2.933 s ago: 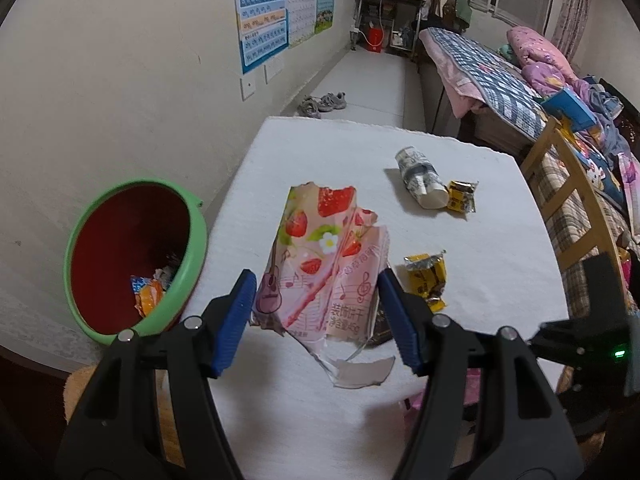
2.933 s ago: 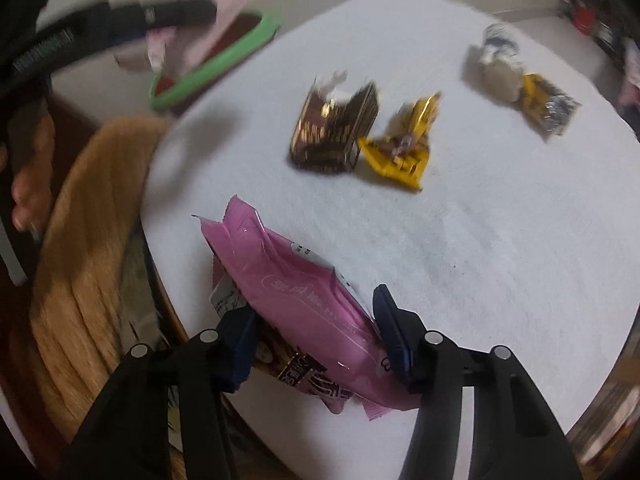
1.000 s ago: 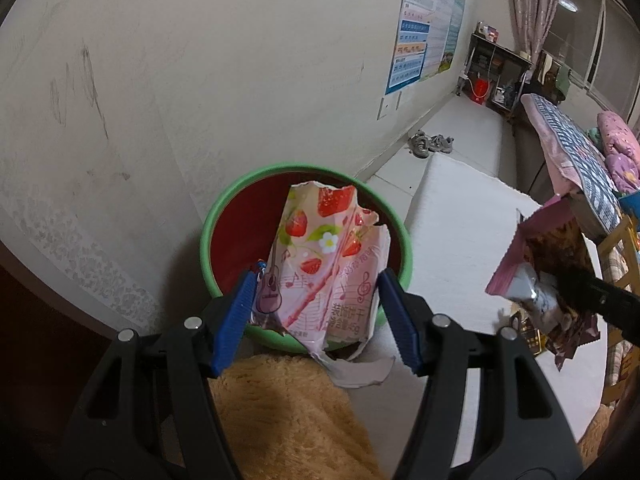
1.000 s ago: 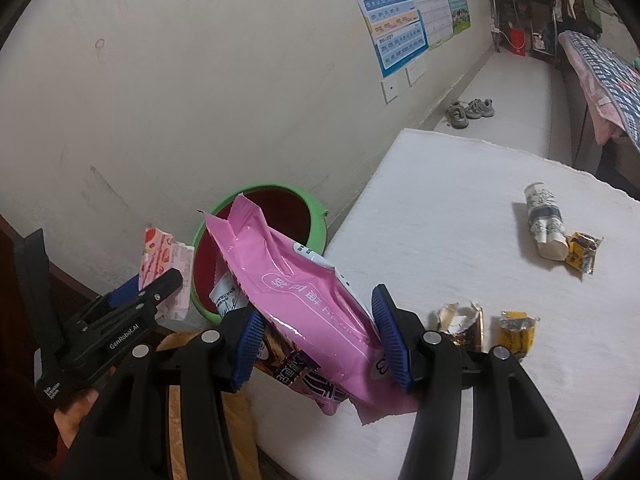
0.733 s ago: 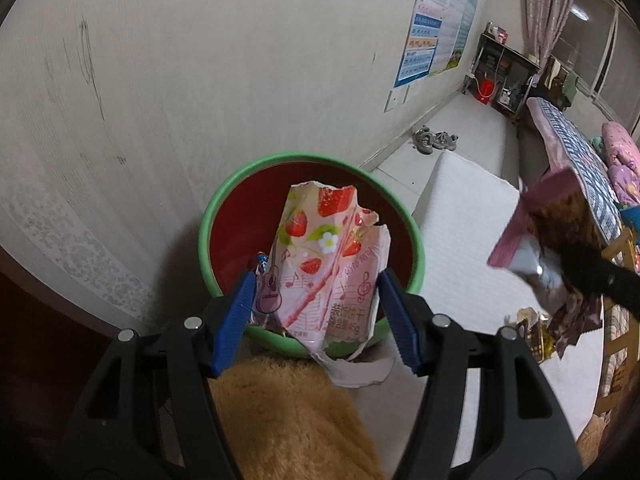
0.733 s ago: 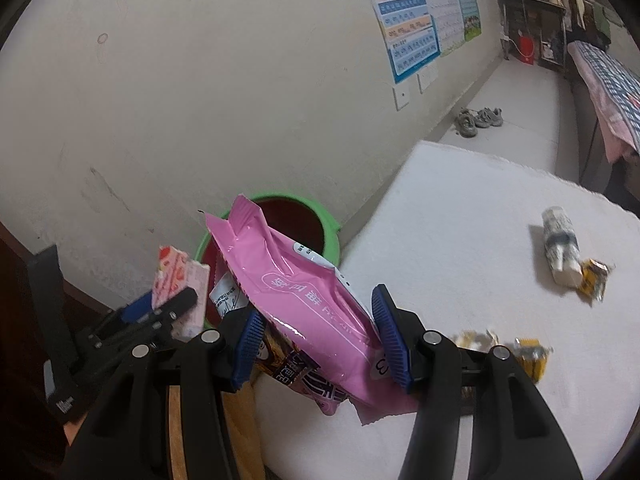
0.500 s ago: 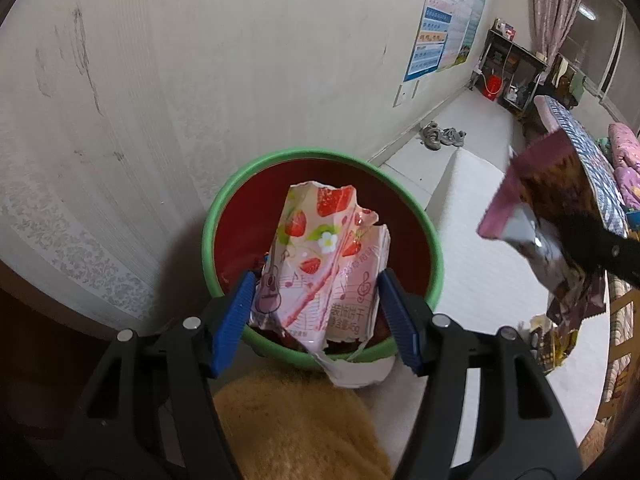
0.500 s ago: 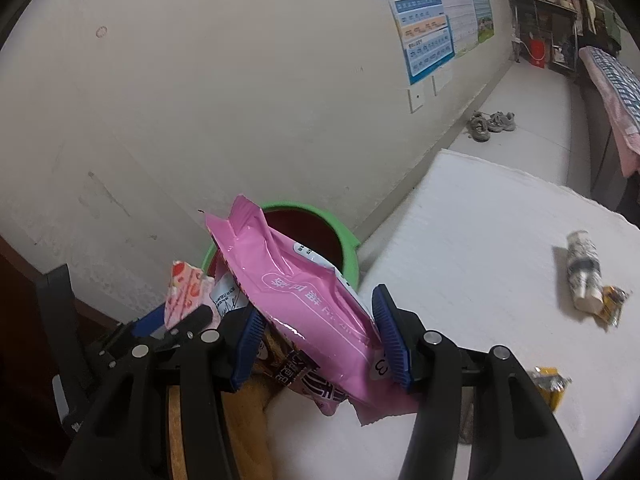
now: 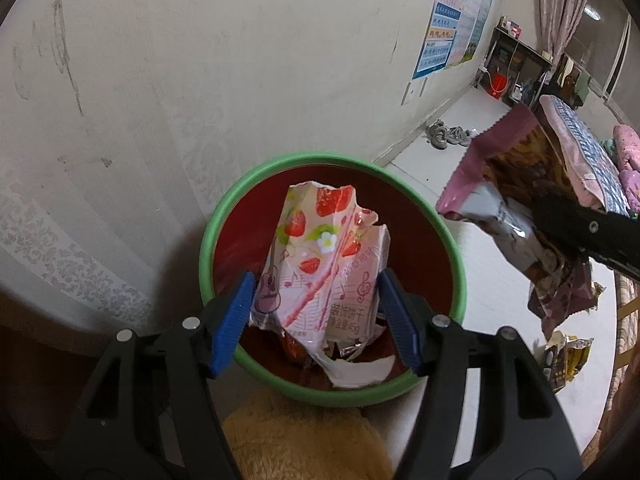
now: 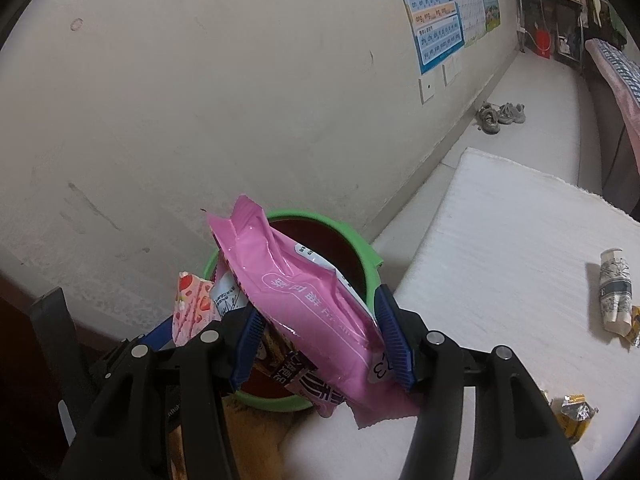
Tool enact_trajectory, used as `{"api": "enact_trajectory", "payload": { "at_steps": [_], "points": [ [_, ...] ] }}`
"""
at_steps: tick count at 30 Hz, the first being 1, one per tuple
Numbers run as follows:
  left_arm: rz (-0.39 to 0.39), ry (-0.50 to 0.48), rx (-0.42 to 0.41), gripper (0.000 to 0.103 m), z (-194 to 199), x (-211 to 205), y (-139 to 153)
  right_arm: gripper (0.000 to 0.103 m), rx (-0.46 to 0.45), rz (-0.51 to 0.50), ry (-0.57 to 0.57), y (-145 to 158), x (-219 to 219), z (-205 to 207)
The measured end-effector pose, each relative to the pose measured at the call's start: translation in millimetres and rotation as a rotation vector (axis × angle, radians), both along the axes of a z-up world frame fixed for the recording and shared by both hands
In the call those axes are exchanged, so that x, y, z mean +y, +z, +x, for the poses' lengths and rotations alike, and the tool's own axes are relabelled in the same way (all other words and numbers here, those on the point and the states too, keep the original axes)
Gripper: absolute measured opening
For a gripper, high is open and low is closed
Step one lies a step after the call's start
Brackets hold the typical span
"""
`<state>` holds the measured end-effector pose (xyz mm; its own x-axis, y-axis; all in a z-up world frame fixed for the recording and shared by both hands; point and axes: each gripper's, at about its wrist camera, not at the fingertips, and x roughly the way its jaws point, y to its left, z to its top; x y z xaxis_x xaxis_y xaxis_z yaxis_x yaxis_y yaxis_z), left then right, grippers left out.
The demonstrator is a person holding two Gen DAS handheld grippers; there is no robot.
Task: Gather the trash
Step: 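Carry the strawberry wrapper with the left tool while the right tool carries the pink bag to the bin, then open the left tool over the bin while the right tool releases the pink bag, then grasp the brown box with the left tool while the right tool grasps the yellow packet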
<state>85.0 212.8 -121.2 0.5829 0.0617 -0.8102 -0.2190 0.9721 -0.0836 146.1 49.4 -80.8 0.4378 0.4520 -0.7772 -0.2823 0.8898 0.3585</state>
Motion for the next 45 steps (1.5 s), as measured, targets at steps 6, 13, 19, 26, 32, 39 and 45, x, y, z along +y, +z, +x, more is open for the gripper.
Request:
{"api": "enact_trajectory", "payload": {
  "at_steps": [6, 13, 19, 26, 32, 39, 45],
  "points": [
    [-0.008, 0.001, 0.013, 0.061, 4, 5, -8, 0.054, -0.001, -0.012, 0.018, -3, 12, 6],
    [-0.016, 0.014, 0.025, 0.061, 9, 9, -14, 0.055, 0.009, -0.017, 0.029, -7, 24, 15],
    [-0.013, 0.013, 0.032, 0.084, 14, 6, -15, 0.071, -0.003, 0.015, 0.035, -7, 29, 18],
    [-0.004, 0.021, 0.04, 0.084, 7, 3, -14, 0.071, 0.012, 0.013, -0.005, -12, 0, 3],
    [0.015, -0.004, 0.053, 0.085, -3, -11, -15, 0.073, 0.01, -0.06, -0.108, -23, -71, -35],
    [0.021, -0.085, 0.082, 0.085, -21, -51, -19, 0.073, -0.047, -0.239, -0.327, -30, -185, -44],
    [0.0, -0.162, 0.116, 0.085, -41, -88, -21, 0.073, 0.007, -0.303, -0.465, -46, -271, -17]
  ]
}}
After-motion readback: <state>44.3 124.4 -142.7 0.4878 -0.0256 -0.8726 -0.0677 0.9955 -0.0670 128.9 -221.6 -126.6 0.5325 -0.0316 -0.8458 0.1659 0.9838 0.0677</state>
